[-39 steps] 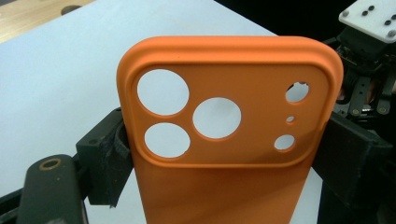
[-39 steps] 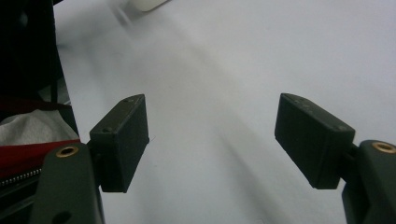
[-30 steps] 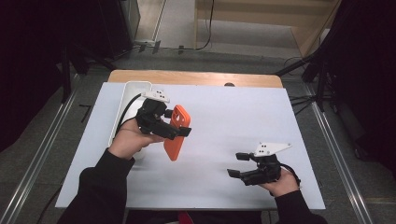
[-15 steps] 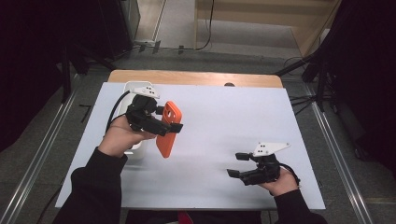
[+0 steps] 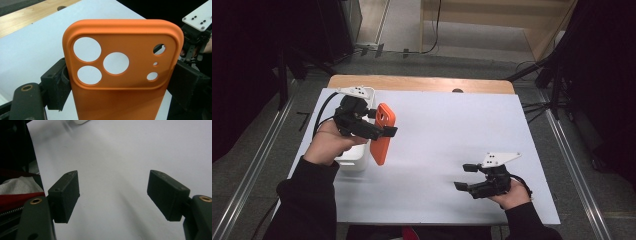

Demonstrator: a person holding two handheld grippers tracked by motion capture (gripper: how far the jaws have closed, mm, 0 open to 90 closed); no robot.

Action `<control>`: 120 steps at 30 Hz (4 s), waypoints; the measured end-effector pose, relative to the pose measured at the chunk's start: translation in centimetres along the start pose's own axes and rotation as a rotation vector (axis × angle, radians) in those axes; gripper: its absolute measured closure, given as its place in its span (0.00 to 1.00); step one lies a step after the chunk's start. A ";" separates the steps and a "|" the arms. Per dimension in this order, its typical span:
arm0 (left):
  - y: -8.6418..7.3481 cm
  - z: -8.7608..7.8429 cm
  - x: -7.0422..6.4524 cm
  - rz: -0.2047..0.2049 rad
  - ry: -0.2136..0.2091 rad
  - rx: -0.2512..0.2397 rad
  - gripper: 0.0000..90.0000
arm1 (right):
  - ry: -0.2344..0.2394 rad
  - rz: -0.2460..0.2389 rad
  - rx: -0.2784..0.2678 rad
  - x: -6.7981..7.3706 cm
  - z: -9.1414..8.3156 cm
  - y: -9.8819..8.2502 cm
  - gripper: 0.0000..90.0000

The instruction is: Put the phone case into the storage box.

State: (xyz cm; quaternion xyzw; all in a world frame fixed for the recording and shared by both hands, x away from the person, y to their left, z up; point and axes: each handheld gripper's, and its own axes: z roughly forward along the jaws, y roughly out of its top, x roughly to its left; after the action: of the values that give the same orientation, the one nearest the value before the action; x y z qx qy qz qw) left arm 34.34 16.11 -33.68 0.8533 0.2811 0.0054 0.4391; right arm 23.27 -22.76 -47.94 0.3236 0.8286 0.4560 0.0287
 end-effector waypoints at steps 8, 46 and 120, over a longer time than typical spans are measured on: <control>-0.4 -1.3 1.0 -0.023 0.034 -0.009 0.18 | -0.004 -0.007 -0.002 0.1 -0.1 0.0 0.27; -1.4 -4.2 4.4 -0.173 0.351 -0.110 0.17 | -0.010 -0.024 0.007 0.2 0.1 0.0 0.27; 3.5 1.2 13.0 -0.286 0.651 -0.198 0.18 | -0.031 -0.014 -0.023 0.2 0.0 0.1 0.28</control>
State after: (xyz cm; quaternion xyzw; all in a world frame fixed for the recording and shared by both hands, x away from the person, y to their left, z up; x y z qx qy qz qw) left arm 47.24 19.86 -34.86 0.7122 0.5208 0.2423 0.4035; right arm 23.19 -22.59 -47.82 0.3242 0.8250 0.4603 0.0485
